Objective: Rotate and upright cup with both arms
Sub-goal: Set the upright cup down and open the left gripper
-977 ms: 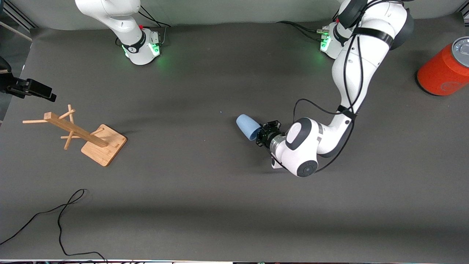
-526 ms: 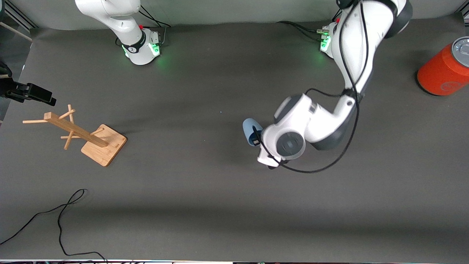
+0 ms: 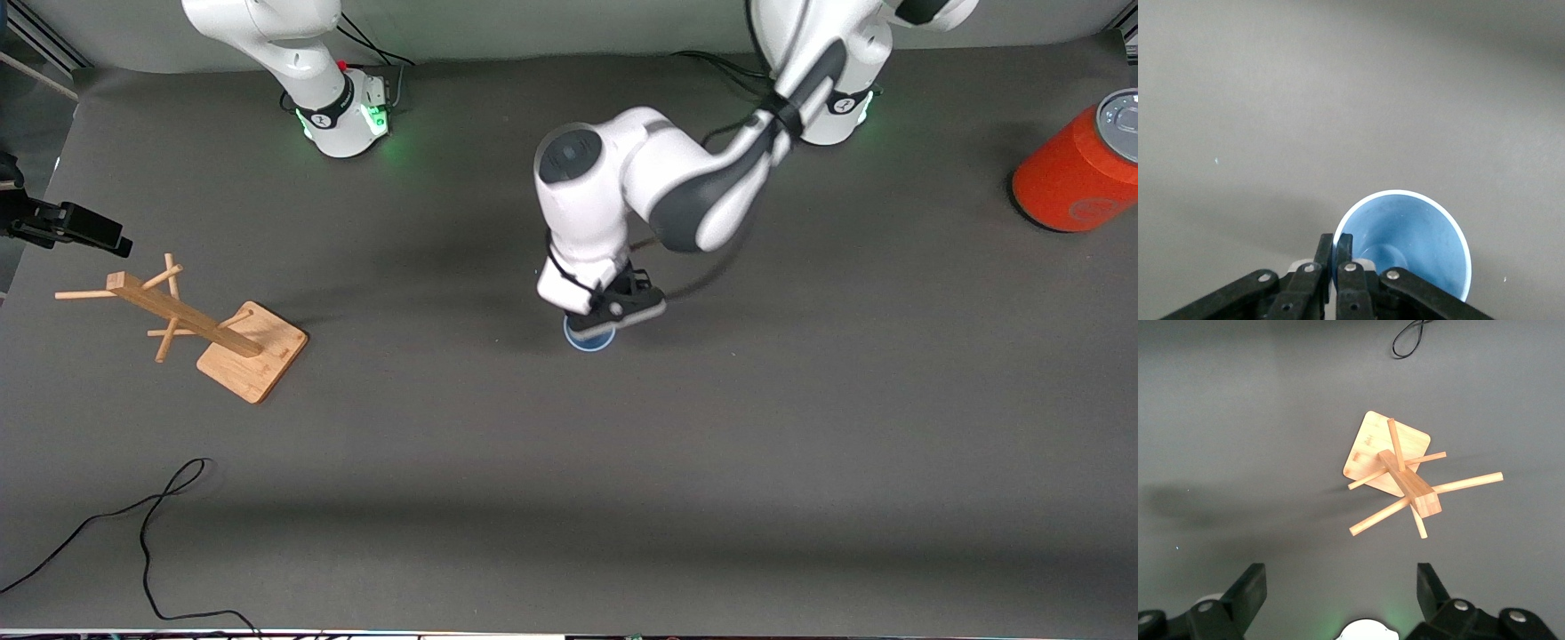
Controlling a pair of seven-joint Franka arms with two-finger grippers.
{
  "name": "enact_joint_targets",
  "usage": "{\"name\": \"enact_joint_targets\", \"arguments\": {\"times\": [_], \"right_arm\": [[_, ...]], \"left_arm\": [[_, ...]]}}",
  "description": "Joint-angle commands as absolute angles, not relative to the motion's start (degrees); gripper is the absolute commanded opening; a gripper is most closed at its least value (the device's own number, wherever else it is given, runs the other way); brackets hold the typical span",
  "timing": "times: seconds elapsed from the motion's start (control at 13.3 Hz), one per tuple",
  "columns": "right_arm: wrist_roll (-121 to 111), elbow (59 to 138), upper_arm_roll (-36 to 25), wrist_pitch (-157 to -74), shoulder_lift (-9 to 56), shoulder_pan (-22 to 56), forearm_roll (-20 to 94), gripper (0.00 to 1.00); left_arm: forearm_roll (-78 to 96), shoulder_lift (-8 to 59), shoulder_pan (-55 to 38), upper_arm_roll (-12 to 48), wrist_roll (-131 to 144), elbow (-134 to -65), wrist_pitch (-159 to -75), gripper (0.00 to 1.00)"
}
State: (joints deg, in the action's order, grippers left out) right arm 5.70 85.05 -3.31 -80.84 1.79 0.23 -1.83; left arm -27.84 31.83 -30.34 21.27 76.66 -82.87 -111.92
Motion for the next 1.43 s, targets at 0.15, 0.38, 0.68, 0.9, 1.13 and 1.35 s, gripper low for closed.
{"name": "enact_joint_targets", "arguments": {"times": [0.15, 0.38, 0.68, 0.9, 1.13, 1.35], "right_arm": [[5.45, 83.50, -3.69, -79.72, 1.85, 0.35, -2.81, 1.00], [5.45, 83.23, -3.95, -77.27, 1.41, 0.26, -2.81, 1.00], [5.54, 83.23, -3.78, -76.46, 1.49, 0.26, -2.81, 1.00], [5.19, 83.32, -5.18, -75.94, 1.32, 0.26, -2.55, 1.00], [5.54, 83.14, -5.27, -76.02, 1.85, 0.26, -2.20, 1.00], [5.54, 83.06, -5.27, -76.29, 2.11, 0.35, -2.20, 1.00]], "left_arm": [[-48.13, 29.36, -36.11, 19.95, 95.77, -94.64, -115.49, 0.00], [-56.66, 30.23, -39.81, 19.95, 109.46, -98.86, -115.31, 0.00], [-59.32, 32.25, -41.39, 19.95, 118.20, -100.19, -115.31, 0.00], [-60.82, 34.45, -41.49, 19.95, 122.69, -100.11, -115.05, 0.00], [-60.21, 34.80, -41.40, 20.04, 122.43, -100.02, -114.35, 0.00], [-60.21, 34.72, -41.40, 19.95, 122.35, -99.50, -114.35, 1.00]]}}
